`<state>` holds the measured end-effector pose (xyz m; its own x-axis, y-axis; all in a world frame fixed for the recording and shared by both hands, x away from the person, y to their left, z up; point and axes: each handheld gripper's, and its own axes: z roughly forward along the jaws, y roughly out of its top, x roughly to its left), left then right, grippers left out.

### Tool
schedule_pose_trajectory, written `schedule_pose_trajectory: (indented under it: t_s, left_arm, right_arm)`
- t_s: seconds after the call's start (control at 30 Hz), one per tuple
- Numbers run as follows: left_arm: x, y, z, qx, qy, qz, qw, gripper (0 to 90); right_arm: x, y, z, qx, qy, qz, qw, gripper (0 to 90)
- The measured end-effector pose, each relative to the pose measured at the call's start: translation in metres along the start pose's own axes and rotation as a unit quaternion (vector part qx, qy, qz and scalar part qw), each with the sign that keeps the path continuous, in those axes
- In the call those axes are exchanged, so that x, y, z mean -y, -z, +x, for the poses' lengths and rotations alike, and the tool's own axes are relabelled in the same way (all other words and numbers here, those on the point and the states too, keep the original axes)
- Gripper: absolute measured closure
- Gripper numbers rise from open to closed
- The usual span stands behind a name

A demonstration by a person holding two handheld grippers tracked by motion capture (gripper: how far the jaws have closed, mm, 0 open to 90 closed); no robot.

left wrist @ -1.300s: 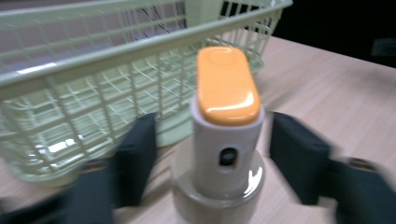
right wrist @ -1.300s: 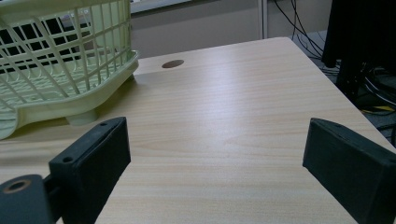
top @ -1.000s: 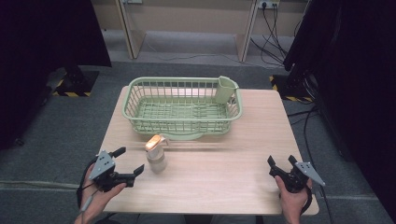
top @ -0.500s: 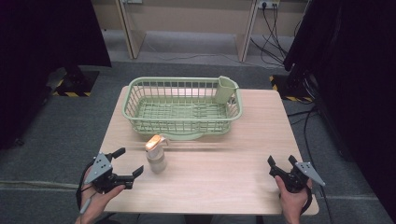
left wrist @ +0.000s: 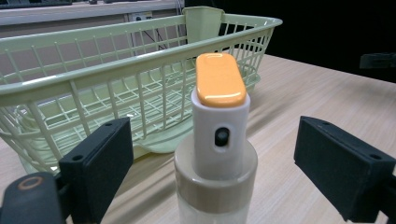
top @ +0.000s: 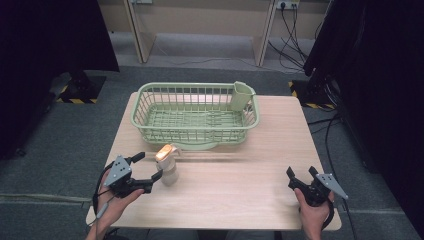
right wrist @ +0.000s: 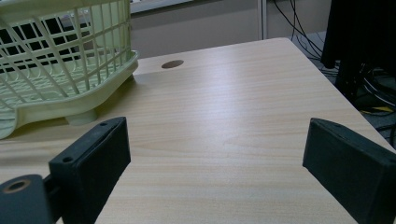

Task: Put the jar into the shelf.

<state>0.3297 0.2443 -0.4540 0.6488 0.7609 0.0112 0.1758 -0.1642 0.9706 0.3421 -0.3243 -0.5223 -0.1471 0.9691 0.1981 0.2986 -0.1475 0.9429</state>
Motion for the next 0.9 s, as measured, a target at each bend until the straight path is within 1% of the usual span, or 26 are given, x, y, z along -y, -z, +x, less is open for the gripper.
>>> schedule_pose_trajectory:
  t_s: [0.13, 0.2, 0.37, 0.4, 0.53, 0.63, 0.7, 0.77, 0.87, 0.9]
  left_arm:
    - [-0.004, -0.007, -0.001, -0.001, 0.0, 0.006, 1.0, 15.0]
    - [-0.006, -0.011, -0.002, -0.003, -0.001, 0.012, 0.9999, 18.2]
    - [-0.008, -0.019, -0.004, -0.012, -0.008, 0.035, 0.9993, 27.4]
    - [-0.009, -0.02, -0.005, -0.015, -0.006, 0.033, 0.9993, 30.4]
    - [-0.012, -0.023, -0.006, -0.018, -0.004, 0.039, 0.9991, 35.6]
    - [-0.013, -0.024, -0.007, -0.016, -0.003, 0.045, 0.9988, 41.5]
    - [-0.013, -0.025, -0.007, -0.016, -0.001, 0.047, 0.9988, 43.9]
    - [-0.014, -0.025, -0.007, -0.014, 0.001, 0.046, 0.9988, 49.9]
    - [-0.015, -0.025, -0.008, -0.014, -0.004, 0.047, 0.9988, 55.9]
    - [-0.015, -0.026, -0.009, -0.015, -0.002, 0.047, 0.9988, 56.9]
  right_arm:
    - [0.0, 0.0, 0.0, 0.0, 0.0, 0.0, 1.0, 7.6]
    - [0.0, 0.0, 0.0, 0.0, 0.0, 0.0, 1.0, 7.6]
    - [0.0, 0.0, 0.0, -0.001, -0.002, -0.001, 1.0, 7.6]
    - [0.0, 0.0, 0.0, 0.0, -0.001, 0.0, 1.0, 7.6]
    - [0.0, 0.0, 0.0, 0.0, -0.001, -0.001, 1.0, 7.6]
    - [0.0, 0.0, 0.0, 0.0, 0.0, 0.0, 1.0, 7.6]
    - [0.0, 0.0, 0.0, 0.0, -0.001, 0.0, 1.0, 7.6]
    - [0.0, 0.0, 0.0, 0.0, 0.0, 0.0, 1.0, 7.6]
    - [0.0, 0.0, 0.0, 0.0, 0.0, 0.0, 1.0, 7.6]
    - [0.0, 0.0, 0.0, 0.0, 0.0, 0.0, 1.0, 7.6]
